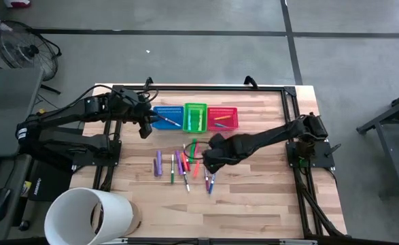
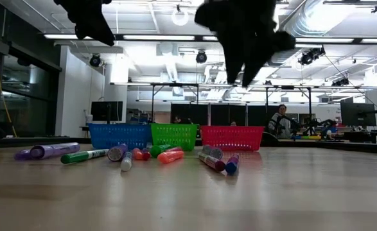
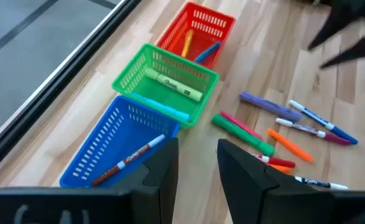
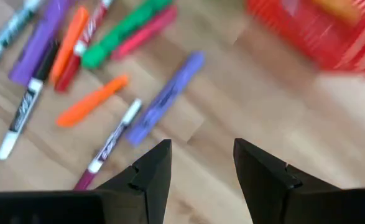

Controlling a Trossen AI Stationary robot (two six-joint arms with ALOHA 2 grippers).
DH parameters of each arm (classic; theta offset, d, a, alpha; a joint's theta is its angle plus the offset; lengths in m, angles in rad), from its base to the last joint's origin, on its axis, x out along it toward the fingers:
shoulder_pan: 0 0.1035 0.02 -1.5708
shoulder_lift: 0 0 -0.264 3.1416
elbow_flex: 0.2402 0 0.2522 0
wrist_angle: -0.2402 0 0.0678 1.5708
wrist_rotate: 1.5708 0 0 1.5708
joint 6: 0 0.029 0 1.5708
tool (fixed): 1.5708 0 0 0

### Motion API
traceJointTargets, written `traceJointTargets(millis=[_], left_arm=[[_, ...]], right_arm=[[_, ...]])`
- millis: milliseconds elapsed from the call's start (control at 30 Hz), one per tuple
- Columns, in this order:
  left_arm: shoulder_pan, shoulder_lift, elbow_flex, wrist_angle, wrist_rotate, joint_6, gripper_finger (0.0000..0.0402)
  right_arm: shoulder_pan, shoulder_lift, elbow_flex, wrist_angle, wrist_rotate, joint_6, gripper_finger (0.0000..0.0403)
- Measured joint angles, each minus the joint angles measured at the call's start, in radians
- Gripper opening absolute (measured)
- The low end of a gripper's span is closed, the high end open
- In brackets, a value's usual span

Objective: Pick & Place Markers
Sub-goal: Put the right purple highlighter into the green bin

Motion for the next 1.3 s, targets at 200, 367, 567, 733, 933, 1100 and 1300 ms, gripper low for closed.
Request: traceJointTargets(millis=[200,367,567,733,933,1100,1300], left_arm=[[0.0,-0.053,-0.034,0.04,0.029,0.048,0.011],[0.0,-0.123,-0.172,0.138,0.079,0.032,0.011],[0.0,-0.214,-0.266,0.192,0.178,0.001,0.011],[0.0,-0.255,-0.281,0.173,0.179,0.015,0.011],[0.0,-0.335,-0.281,0.151,0.178,0.035,0.011],[0.0,-0.39,-0.281,0.117,0.176,0.035,0.011],[0.0,-0.416,-0.281,0.077,0.184,0.035,0.011]], right_arm=[[0.008,-0.016,-0.106,0.116,-0.051,0.129,0.0159],[-0.034,-0.016,-0.112,0.152,-0.09,0.174,0.0159],[-0.103,-0.014,-0.112,0.193,-0.172,0.19,0.0158],[-0.147,0.009,-0.112,0.239,-0.207,0.189,0.0158],[-0.167,0.048,-0.112,0.311,-0.22,0.217,0.0158],[-0.173,0.076,-0.112,0.349,-0.241,0.224,0.0158],[-0.184,0.11,-0.112,0.364,-0.241,0.25,0.0158]])
